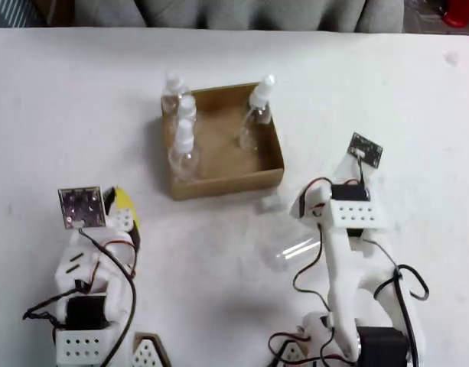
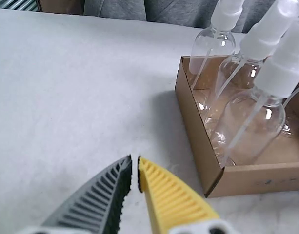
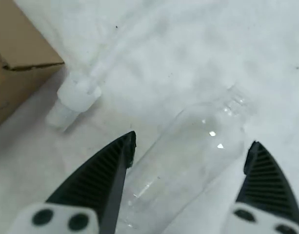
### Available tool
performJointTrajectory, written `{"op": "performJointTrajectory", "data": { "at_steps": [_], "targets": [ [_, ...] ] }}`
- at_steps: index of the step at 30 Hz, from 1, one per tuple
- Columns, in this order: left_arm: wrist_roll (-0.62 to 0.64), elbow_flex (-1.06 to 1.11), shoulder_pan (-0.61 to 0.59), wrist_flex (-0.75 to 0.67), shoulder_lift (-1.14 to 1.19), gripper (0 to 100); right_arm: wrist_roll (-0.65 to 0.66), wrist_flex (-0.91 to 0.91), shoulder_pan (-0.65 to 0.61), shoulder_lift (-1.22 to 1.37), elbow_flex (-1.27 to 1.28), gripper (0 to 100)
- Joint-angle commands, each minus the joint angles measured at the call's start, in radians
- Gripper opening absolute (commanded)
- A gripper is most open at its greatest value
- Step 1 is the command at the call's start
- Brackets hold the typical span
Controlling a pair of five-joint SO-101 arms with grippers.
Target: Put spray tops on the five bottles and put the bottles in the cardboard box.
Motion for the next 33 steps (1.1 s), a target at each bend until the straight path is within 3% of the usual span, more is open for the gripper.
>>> {"op": "performJointTrajectory", "data": {
  "at_steps": [1, 9, 13, 16, 21, 29, 33],
  "targets": [
    [-0.009, -0.002, -0.010, 0.015, -0.004, 2, -0.005, -0.068, -0.022, -0.033, 0.028, 30.0],
    [-0.009, -0.002, -0.010, 0.015, -0.004, 2, 0.003, -0.159, -0.015, -0.031, 0.095, 28.7],
    [-0.009, -0.002, -0.010, 0.015, -0.004, 2, 0.057, -0.174, -0.013, 0.044, 0.068, 14.6],
    [-0.009, -0.002, -0.010, 0.017, -0.004, 2, 0.232, -0.151, 0.025, 0.147, -0.005, 0.6],
    [-0.009, -0.002, -0.010, 0.017, -0.004, 2, 0.431, 0.050, 0.147, 0.300, -0.190, 1.5],
    [-0.009, -0.002, -0.010, 0.017, -0.004, 2, 1.115, 0.156, 0.367, 0.378, -0.486, 1.7],
    [-0.009, -0.002, -0.010, 0.017, -0.004, 2, 1.293, 0.154, 0.420, 0.380, -0.528, 1.9]
  ]
}}
